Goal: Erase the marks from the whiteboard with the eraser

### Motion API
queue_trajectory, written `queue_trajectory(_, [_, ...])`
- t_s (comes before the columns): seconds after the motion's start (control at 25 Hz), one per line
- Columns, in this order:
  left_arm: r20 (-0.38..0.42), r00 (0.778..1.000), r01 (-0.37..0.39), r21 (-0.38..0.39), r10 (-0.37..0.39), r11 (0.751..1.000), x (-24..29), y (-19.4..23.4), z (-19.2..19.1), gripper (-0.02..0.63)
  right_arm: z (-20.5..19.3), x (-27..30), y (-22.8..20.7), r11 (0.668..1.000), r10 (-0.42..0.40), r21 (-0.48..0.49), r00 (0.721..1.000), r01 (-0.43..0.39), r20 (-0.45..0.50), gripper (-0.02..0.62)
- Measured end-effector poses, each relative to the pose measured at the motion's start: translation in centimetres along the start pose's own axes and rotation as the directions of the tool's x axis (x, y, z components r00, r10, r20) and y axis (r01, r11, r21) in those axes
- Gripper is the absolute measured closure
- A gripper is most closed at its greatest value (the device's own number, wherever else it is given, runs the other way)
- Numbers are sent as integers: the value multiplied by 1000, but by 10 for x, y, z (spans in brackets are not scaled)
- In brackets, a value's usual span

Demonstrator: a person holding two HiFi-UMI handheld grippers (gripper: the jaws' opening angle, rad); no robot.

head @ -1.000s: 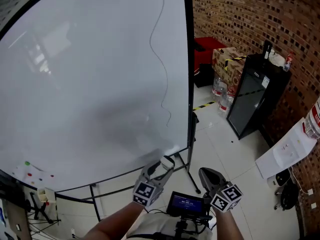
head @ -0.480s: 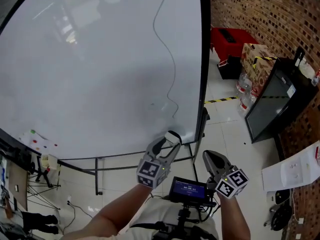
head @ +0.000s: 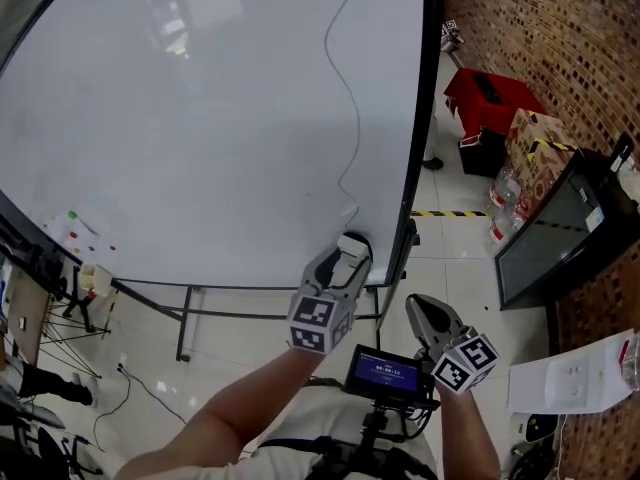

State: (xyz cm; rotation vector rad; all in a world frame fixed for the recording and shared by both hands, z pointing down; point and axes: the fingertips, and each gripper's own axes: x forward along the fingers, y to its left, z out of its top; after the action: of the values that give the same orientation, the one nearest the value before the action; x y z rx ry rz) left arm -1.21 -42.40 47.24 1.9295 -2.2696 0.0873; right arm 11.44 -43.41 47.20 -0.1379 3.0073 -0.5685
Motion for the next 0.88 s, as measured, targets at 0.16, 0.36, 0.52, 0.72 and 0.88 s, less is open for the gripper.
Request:
queue_trajectory(0.16, [3, 1000, 23, -64, -23, 998, 5, -2, 4, 370, 2, 0, 1, 1000, 3, -3, 1000, -3, -12, 584])
queue_trajectory(0.36, [13, 990, 141, -199, -142, 970, 6, 4, -2, 371, 1, 15, 11, 1000, -14, -25, 1000, 15, 2, 584])
queue_trajectory(0.52, [22, 979, 204, -212, -204, 956, 3, 10, -4, 371, 3, 21, 15, 998, -63, -20, 998, 64, 24, 584])
queue_trajectory(0.72, [53, 979, 205, -208, -198, 956, -14, 30, 0, 373, 3, 27, 25, 992, -124, -24, 991, 125, 54, 584])
queue_trajectory(0.88, [98, 979, 197, -183, -181, 963, -28, 47, 8, 373, 1, 29, 34, 985, -163, -38, 984, 165, 69, 584])
